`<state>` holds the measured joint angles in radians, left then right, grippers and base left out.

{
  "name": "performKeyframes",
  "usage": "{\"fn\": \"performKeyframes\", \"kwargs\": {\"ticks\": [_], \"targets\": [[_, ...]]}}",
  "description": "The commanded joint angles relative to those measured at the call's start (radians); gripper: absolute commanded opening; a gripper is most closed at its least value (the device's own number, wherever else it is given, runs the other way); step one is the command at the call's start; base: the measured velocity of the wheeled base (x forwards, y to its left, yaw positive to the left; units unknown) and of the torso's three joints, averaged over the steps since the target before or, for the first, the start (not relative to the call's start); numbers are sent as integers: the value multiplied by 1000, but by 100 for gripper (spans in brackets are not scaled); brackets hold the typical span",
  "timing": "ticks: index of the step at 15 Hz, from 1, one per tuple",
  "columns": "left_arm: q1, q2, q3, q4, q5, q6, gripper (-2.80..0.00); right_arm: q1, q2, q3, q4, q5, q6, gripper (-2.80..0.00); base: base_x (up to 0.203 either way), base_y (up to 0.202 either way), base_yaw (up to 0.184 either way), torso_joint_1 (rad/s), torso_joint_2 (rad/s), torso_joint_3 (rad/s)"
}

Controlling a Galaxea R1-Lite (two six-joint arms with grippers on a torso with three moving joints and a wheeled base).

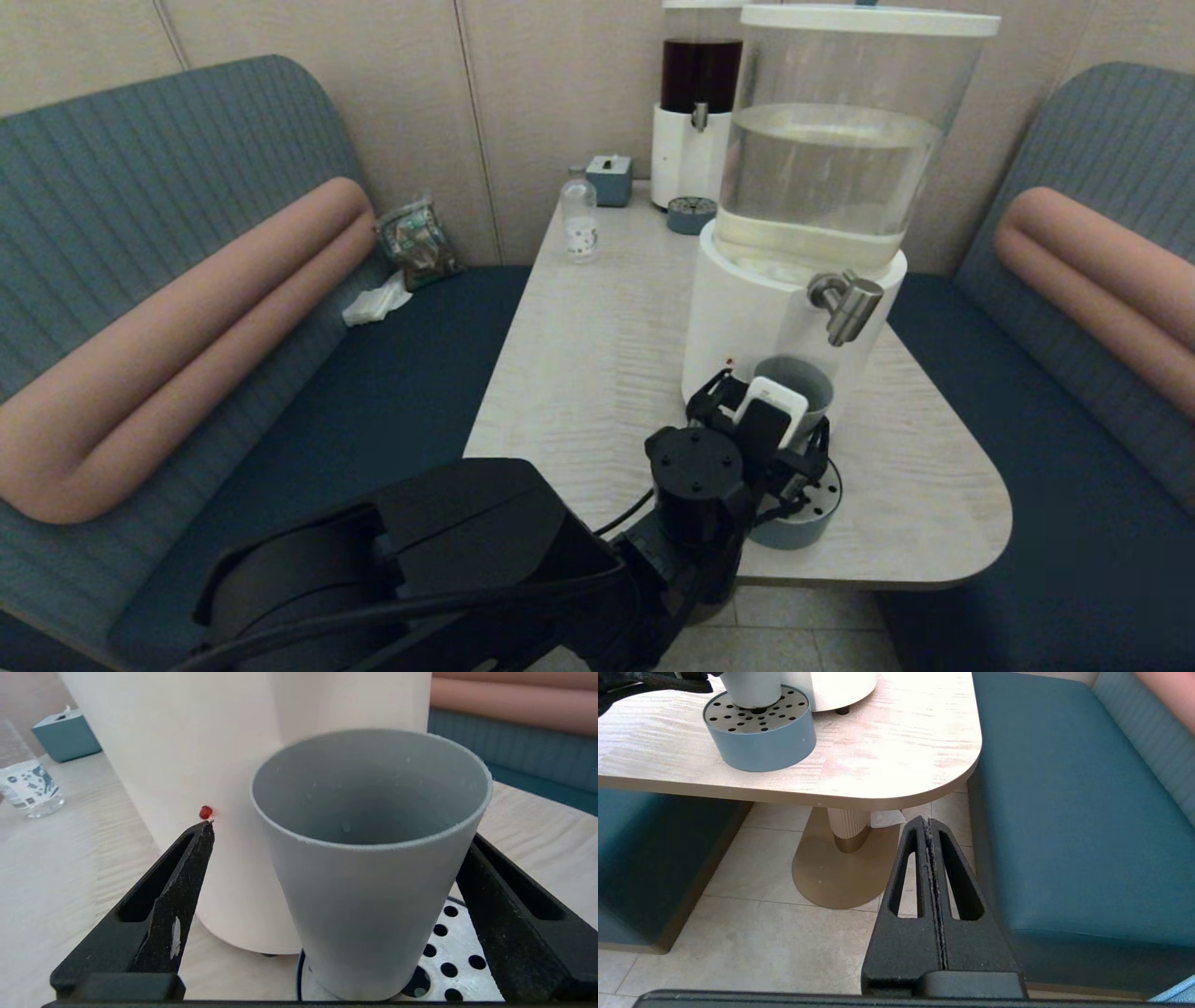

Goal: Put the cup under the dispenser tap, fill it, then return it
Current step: Place the cup next to the water dispenser

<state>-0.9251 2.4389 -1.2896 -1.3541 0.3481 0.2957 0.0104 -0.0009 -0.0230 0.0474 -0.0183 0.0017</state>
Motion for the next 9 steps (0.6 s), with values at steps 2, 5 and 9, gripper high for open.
{"fn": "performKeyframes", "kwargs": {"ticks": [2, 5, 9], "targets": [[0, -6, 2, -16, 2, 3, 0, 0, -1, 0, 0, 0, 0, -280, 0, 0, 0, 0, 0, 0], [0, -4, 7, -19, 2, 3, 0, 0, -1, 0, 0, 0, 0, -280, 0, 0, 0, 0, 0, 0], [-8, -6, 19, -32, 3, 8, 0, 0, -1, 0, 0, 0, 0, -280, 0, 0, 0, 0, 0, 0]]}}
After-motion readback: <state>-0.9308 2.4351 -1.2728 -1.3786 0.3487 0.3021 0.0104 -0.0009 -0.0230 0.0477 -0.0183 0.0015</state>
